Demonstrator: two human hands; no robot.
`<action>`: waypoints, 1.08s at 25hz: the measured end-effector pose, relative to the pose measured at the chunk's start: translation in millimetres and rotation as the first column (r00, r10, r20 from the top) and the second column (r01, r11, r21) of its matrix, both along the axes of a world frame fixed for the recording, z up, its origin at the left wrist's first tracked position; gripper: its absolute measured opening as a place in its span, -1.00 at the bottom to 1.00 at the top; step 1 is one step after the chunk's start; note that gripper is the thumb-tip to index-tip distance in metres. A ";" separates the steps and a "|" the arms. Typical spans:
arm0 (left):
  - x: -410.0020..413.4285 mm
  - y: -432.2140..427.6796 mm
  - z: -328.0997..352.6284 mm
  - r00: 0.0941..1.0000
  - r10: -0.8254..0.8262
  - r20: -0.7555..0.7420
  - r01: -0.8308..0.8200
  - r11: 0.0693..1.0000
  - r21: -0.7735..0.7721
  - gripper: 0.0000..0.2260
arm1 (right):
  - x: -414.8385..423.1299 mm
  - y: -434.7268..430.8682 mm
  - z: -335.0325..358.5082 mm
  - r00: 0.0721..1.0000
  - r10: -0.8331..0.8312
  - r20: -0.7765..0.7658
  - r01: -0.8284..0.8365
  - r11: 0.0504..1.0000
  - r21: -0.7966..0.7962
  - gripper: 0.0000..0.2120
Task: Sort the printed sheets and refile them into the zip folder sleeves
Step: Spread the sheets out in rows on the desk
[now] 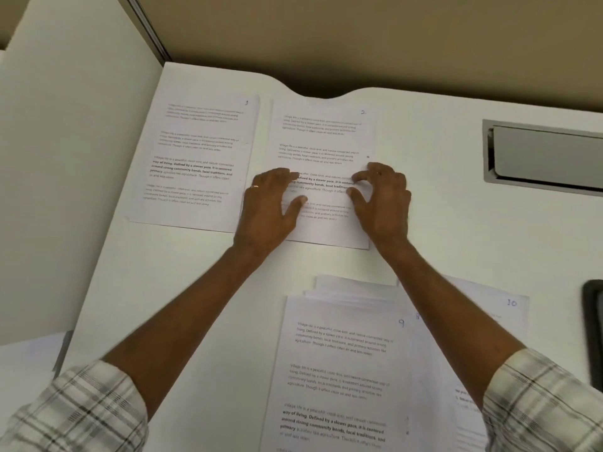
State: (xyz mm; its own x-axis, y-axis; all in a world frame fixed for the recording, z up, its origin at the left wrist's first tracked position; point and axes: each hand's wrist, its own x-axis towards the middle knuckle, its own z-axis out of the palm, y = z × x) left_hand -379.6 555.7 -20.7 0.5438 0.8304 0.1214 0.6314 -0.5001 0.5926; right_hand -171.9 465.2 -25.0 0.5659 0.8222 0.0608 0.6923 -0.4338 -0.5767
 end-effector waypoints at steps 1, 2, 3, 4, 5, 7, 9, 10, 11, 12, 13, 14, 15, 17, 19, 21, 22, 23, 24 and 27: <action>1.6 -5.3 -5.8 0.996 -0.032 -0.078 0.030 0.999 -0.019 -0.49 | -3.1 0.3 0.0 1.000 -0.005 0.022 0.005 1.000 -0.025 -0.79; 2.2 -8.8 -11.0 0.989 -0.051 -0.143 0.044 0.998 -0.046 -0.43 | -5.6 0.3 0.0 0.999 -0.004 0.044 0.005 0.999 -0.039 -0.79; 1.5 -10.9 -15.9 0.980 -0.060 -0.191 0.050 0.997 -0.060 -0.40 | -7.2 0.3 -0.6 0.998 0.005 0.066 -0.002 0.999 -0.042 -0.79; 0.3 -12.8 -19.2 0.972 -0.066 -0.227 0.056 0.997 -0.050 -0.38 | -8.2 -0.4 -1.0 0.996 0.013 0.085 -0.010 0.999 -0.040 -0.79; -0.9 -13.6 -22.2 0.965 -0.070 -0.252 0.065 0.998 -0.027 -0.37 | -8.0 -1.1 -1.3 0.995 0.019 0.096 -0.015 0.999 -0.042 -0.78; -1.5 -13.4 -25.1 0.960 -0.079 -0.270 0.077 0.997 -0.019 -0.37 | -7.8 -3.0 -1.9 0.994 0.037 0.101 -0.030 0.997 -0.071 -0.74; -0.8 -11.5 -25.4 0.959 -0.078 -0.272 0.068 0.997 -0.044 -0.37 | -8.5 -7.4 1.3 0.995 0.066 0.080 -0.060 0.995 -0.081 -0.66; 0.0 -11.0 -23.3 0.967 -0.067 -0.247 0.055 0.997 -0.055 -0.38 | -9.3 -13.1 5.6 0.997 0.067 0.049 -0.064 0.996 -0.056 -0.62; 1.1 -11.3 -19.1 0.982 -0.044 -0.185 0.032 0.997 -0.065 -0.40 | -9.8 -23.5 11.6 0.999 0.050 0.003 -0.050 0.999 -0.011 -0.60; 1.9 -13.5 -12.3 0.997 -0.003 -0.082 -0.003 0.997 -0.083 -0.44 | -10.0 -39.7 19.6 0.998 0.016 -0.057 -0.013 0.999 0.048 -0.60; 1.2 -17.8 -3.9 0.998 0.054 0.045 -0.048 0.992 -0.118 -0.48 | -10.2 -61.8 27.2 0.992 -0.029 -0.120 0.041 0.994 0.103 -0.62; 0.7 -26.5 5.8 0.980 0.109 0.167 -0.081 0.982 -0.170 -0.52 | -9.8 -91.8 34.1 0.982 -0.082 -0.168 0.106 0.985 0.139 -0.65; -2.2 -39.1 17.2 0.958 0.144 0.249 -0.088 0.971 -0.223 -0.55 | -10.3 -126.3 38.8 0.970 -0.135 -0.200 0.167 0.974 0.153 -0.68; -12.4 -80.2 37.8 0.950 0.117 0.290 -0.035 0.961 -0.273 -0.57 | -13.0 -201.5 42.6 0.938 -0.249 -0.241 0.285 0.950 0.128 -0.72; -26.6 -141.3 46.2 0.963 0.011 0.268 0.069 0.955 -0.288 -0.57 | -19.6 -272.4 43.5 0.877 -0.378 -0.297 0.403 0.915 0.026 -0.72; -41.2 -210.2 41.5 0.968 -0.134 0.211 0.194 0.937 -0.291 -0.55 | -32.3 -324.8 42.7 0.833 -0.447 -0.326 0.451 0.890 -0.068 -0.69; -47.0 -241.0 34.2 0.966 -0.212 0.150 0.247 0.925 -0.289 -0.51 | -41.0 -342.1 42.5 0.835 -0.438 -0.332 0.438 0.895 -0.081 -0.66; -52.3 -266.2 23.4 0.960 -0.274 0.059 0.280 0.917 -0.285 -0.45 | -49.6 -352.5 42.2 0.839 -0.416 -0.351 0.412 0.907 -0.090 -0.64; -56.4 -286.5 11.9 0.949 -0.313 -0.045 0.291 0.918 -0.268 -0.38 | -57.8 -359.6 43.7 0.837 -0.393 -0.382 0.384 0.918 -0.103 -0.62; -60.4 -311.3 -14.6 0.913 -0.326 -0.246 0.297 0.944 -0.147 -0.30 | -66.9 -355.4 45.2 0.777 -0.387 -0.497 0.352 0.921 -0.166 -0.57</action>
State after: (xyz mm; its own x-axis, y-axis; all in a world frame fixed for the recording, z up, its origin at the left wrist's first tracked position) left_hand -440.0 244.4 -35.3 0.7770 0.6139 -0.1394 0.5938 -0.6410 0.4863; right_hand -238.8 109.9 20.2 0.7612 0.5358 -0.3653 0.0844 -0.6404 -0.7634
